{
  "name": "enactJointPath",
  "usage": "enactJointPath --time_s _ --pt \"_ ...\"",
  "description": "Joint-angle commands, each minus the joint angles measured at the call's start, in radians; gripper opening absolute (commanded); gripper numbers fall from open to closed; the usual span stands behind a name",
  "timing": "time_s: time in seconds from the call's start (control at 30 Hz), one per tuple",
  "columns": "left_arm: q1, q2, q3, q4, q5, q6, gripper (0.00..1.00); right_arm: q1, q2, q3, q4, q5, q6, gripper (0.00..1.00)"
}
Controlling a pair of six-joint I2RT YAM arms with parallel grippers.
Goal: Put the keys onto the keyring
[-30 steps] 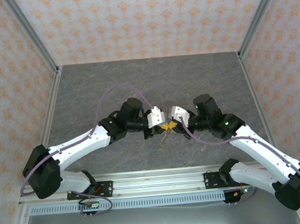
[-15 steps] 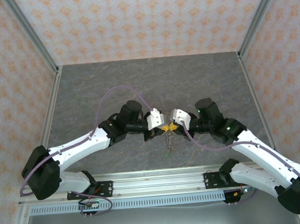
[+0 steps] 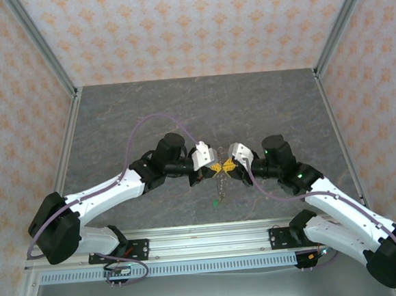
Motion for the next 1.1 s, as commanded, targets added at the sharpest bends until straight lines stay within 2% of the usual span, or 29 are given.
enactJointPath --time_s 0.0,0.17,0.4,0.43,0.47,0.67,0.83,1.07 --pt "-0.001 -0.023 0.004 0.124 0.081 -0.027 0.0 -0.004 -0.007 -0.029 0.1 -0.037 0.042 0.15" --pt "-0.001 -0.023 0.007 0.125 0.087 -0.024 0.0 -0.011 0.007 -0.028 0.104 -0.049 0.039 0.15" --pt "-0.001 -0.029 0.008 0.084 0.04 -0.008 0.0 -0.021 0.011 0.017 0.029 -0.047 0.002 0.02" --pt "-0.001 -0.029 0.01 0.066 0.02 0.0 0.07 -0.02 0.014 0.036 -0.008 -0.046 -0.013 0.01" --pt "-0.002 -0.029 0.012 0.045 0.001 0.01 0.09 -0.021 0.018 0.053 -0.038 -0.049 -0.026 0.0" --pt "-0.006 0.011 0.062 -0.122 -0.077 0.101 0.11 -0.019 0.047 0.144 -0.158 -0.059 -0.079 0.0" --pt "-0.015 0.029 0.085 -0.138 -0.076 0.106 0.12 -0.001 0.069 0.197 -0.212 -0.044 -0.096 0.0" --pt "-0.025 0.048 0.109 -0.177 -0.102 0.122 0.12 0.058 0.116 0.309 -0.365 0.061 -0.144 0.0"
